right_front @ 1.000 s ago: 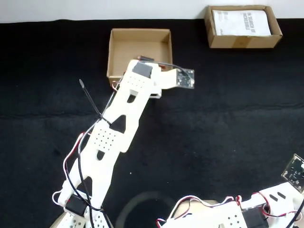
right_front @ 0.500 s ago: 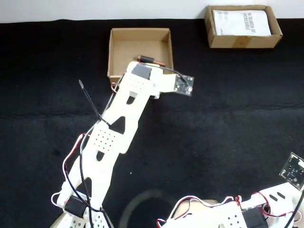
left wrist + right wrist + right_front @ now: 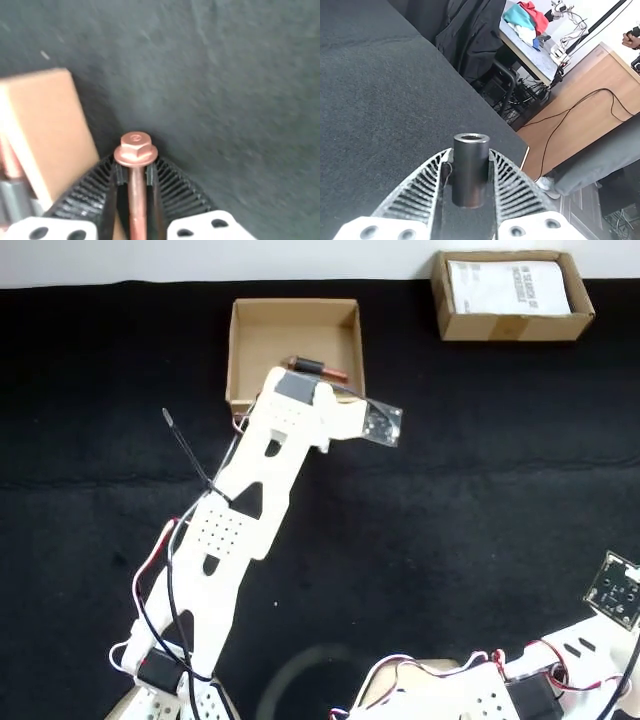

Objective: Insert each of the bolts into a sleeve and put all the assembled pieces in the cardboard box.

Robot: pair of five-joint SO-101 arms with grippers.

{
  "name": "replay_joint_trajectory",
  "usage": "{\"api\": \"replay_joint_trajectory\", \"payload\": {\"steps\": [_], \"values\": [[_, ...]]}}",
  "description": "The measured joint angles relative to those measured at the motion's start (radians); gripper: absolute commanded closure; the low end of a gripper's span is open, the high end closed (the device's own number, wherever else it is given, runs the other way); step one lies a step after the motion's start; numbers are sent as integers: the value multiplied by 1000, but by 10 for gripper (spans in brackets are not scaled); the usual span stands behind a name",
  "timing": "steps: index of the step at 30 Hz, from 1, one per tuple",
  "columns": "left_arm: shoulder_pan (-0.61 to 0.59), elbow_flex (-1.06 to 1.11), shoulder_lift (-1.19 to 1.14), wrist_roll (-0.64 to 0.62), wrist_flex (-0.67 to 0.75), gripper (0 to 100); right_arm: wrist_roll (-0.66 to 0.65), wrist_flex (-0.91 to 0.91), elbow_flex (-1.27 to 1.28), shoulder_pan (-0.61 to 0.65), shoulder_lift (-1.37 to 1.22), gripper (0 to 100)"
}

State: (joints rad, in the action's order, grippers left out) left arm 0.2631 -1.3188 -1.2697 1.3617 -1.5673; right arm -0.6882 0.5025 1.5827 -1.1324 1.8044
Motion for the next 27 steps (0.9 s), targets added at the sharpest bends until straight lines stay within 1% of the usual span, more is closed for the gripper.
{"api": "replay_joint_trajectory", "payload": {"steps": [4,7,9,13,17,19,22,23,27], "values": [[18,9,69,-89,-129,992,0,2,0,15,0,990],[43,9,146,-204,-164,992,2,25,0,52,0,990],[68,9,218,-315,-175,991,52,43,0,84,0,990],[129,9,359,-557,-183,991,235,98,0,178,0,990],[181,9,482,-790,-186,991,440,164,0,316,0,990],[187,9,539,-873,-186,991,520,201,-2,397,0,990],[192,9,600,-977,-186,992,595,264,-32,548,0,990],[195,9,620,-1034,-186,992,612,290,-49,597,0,990],[201,9,690,-1341,-192,992,690,362,-87,833,2,990]]}}
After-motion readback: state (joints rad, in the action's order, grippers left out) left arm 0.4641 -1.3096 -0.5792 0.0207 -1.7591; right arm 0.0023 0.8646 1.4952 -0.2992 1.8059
